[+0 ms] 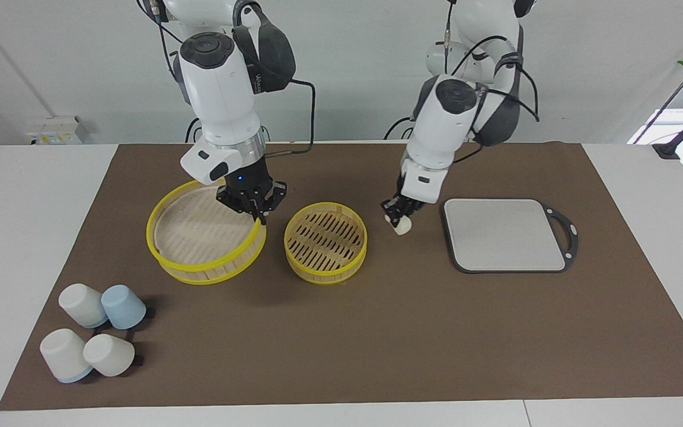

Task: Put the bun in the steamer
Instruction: 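Carry the bun with the left gripper over the open steamer, then lower the bun into the steamer and open the left gripper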

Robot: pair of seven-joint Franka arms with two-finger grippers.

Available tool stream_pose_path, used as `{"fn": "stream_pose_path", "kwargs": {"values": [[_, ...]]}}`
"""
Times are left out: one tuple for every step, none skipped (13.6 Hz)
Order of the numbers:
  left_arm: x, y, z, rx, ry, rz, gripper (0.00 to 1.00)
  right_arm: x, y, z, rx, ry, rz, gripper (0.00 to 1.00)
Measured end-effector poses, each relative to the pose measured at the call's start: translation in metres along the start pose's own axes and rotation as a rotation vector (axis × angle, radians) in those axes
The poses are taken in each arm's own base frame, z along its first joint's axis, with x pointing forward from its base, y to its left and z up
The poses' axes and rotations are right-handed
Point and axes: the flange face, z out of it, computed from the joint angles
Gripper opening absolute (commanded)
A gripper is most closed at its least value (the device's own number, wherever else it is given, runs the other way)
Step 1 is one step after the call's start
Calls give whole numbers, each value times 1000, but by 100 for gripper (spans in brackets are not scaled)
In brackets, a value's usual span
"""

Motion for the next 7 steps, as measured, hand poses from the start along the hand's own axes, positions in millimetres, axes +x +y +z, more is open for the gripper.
{"fn": "stream_pose_path", "kwargs": {"values": [[-13, 29, 22, 7, -15, 3, 22, -2, -3, 2, -1, -9, -5, 0], [-26, 54, 52, 24, -29, 17, 22, -3, -5, 4, -2, -15, -8, 0], [-39, 71, 79, 45, -39, 40, 22, -3, -5, 4, -2, -16, -10, 0], [-53, 82, 103, 62, -43, 61, 22, -3, -5, 4, -2, -16, -9, 0], [-62, 87, 120, 71, -44, 73, 23, -3, -5, 4, -2, -16, -8, 0], [-66, 88, 133, 75, -44, 79, 38, -3, -4, 4, -2, -17, -7, 0], [-66, 84, 142, 86, -47, 77, 72, -3, -3, 4, -3, -18, -7, 0]]}}
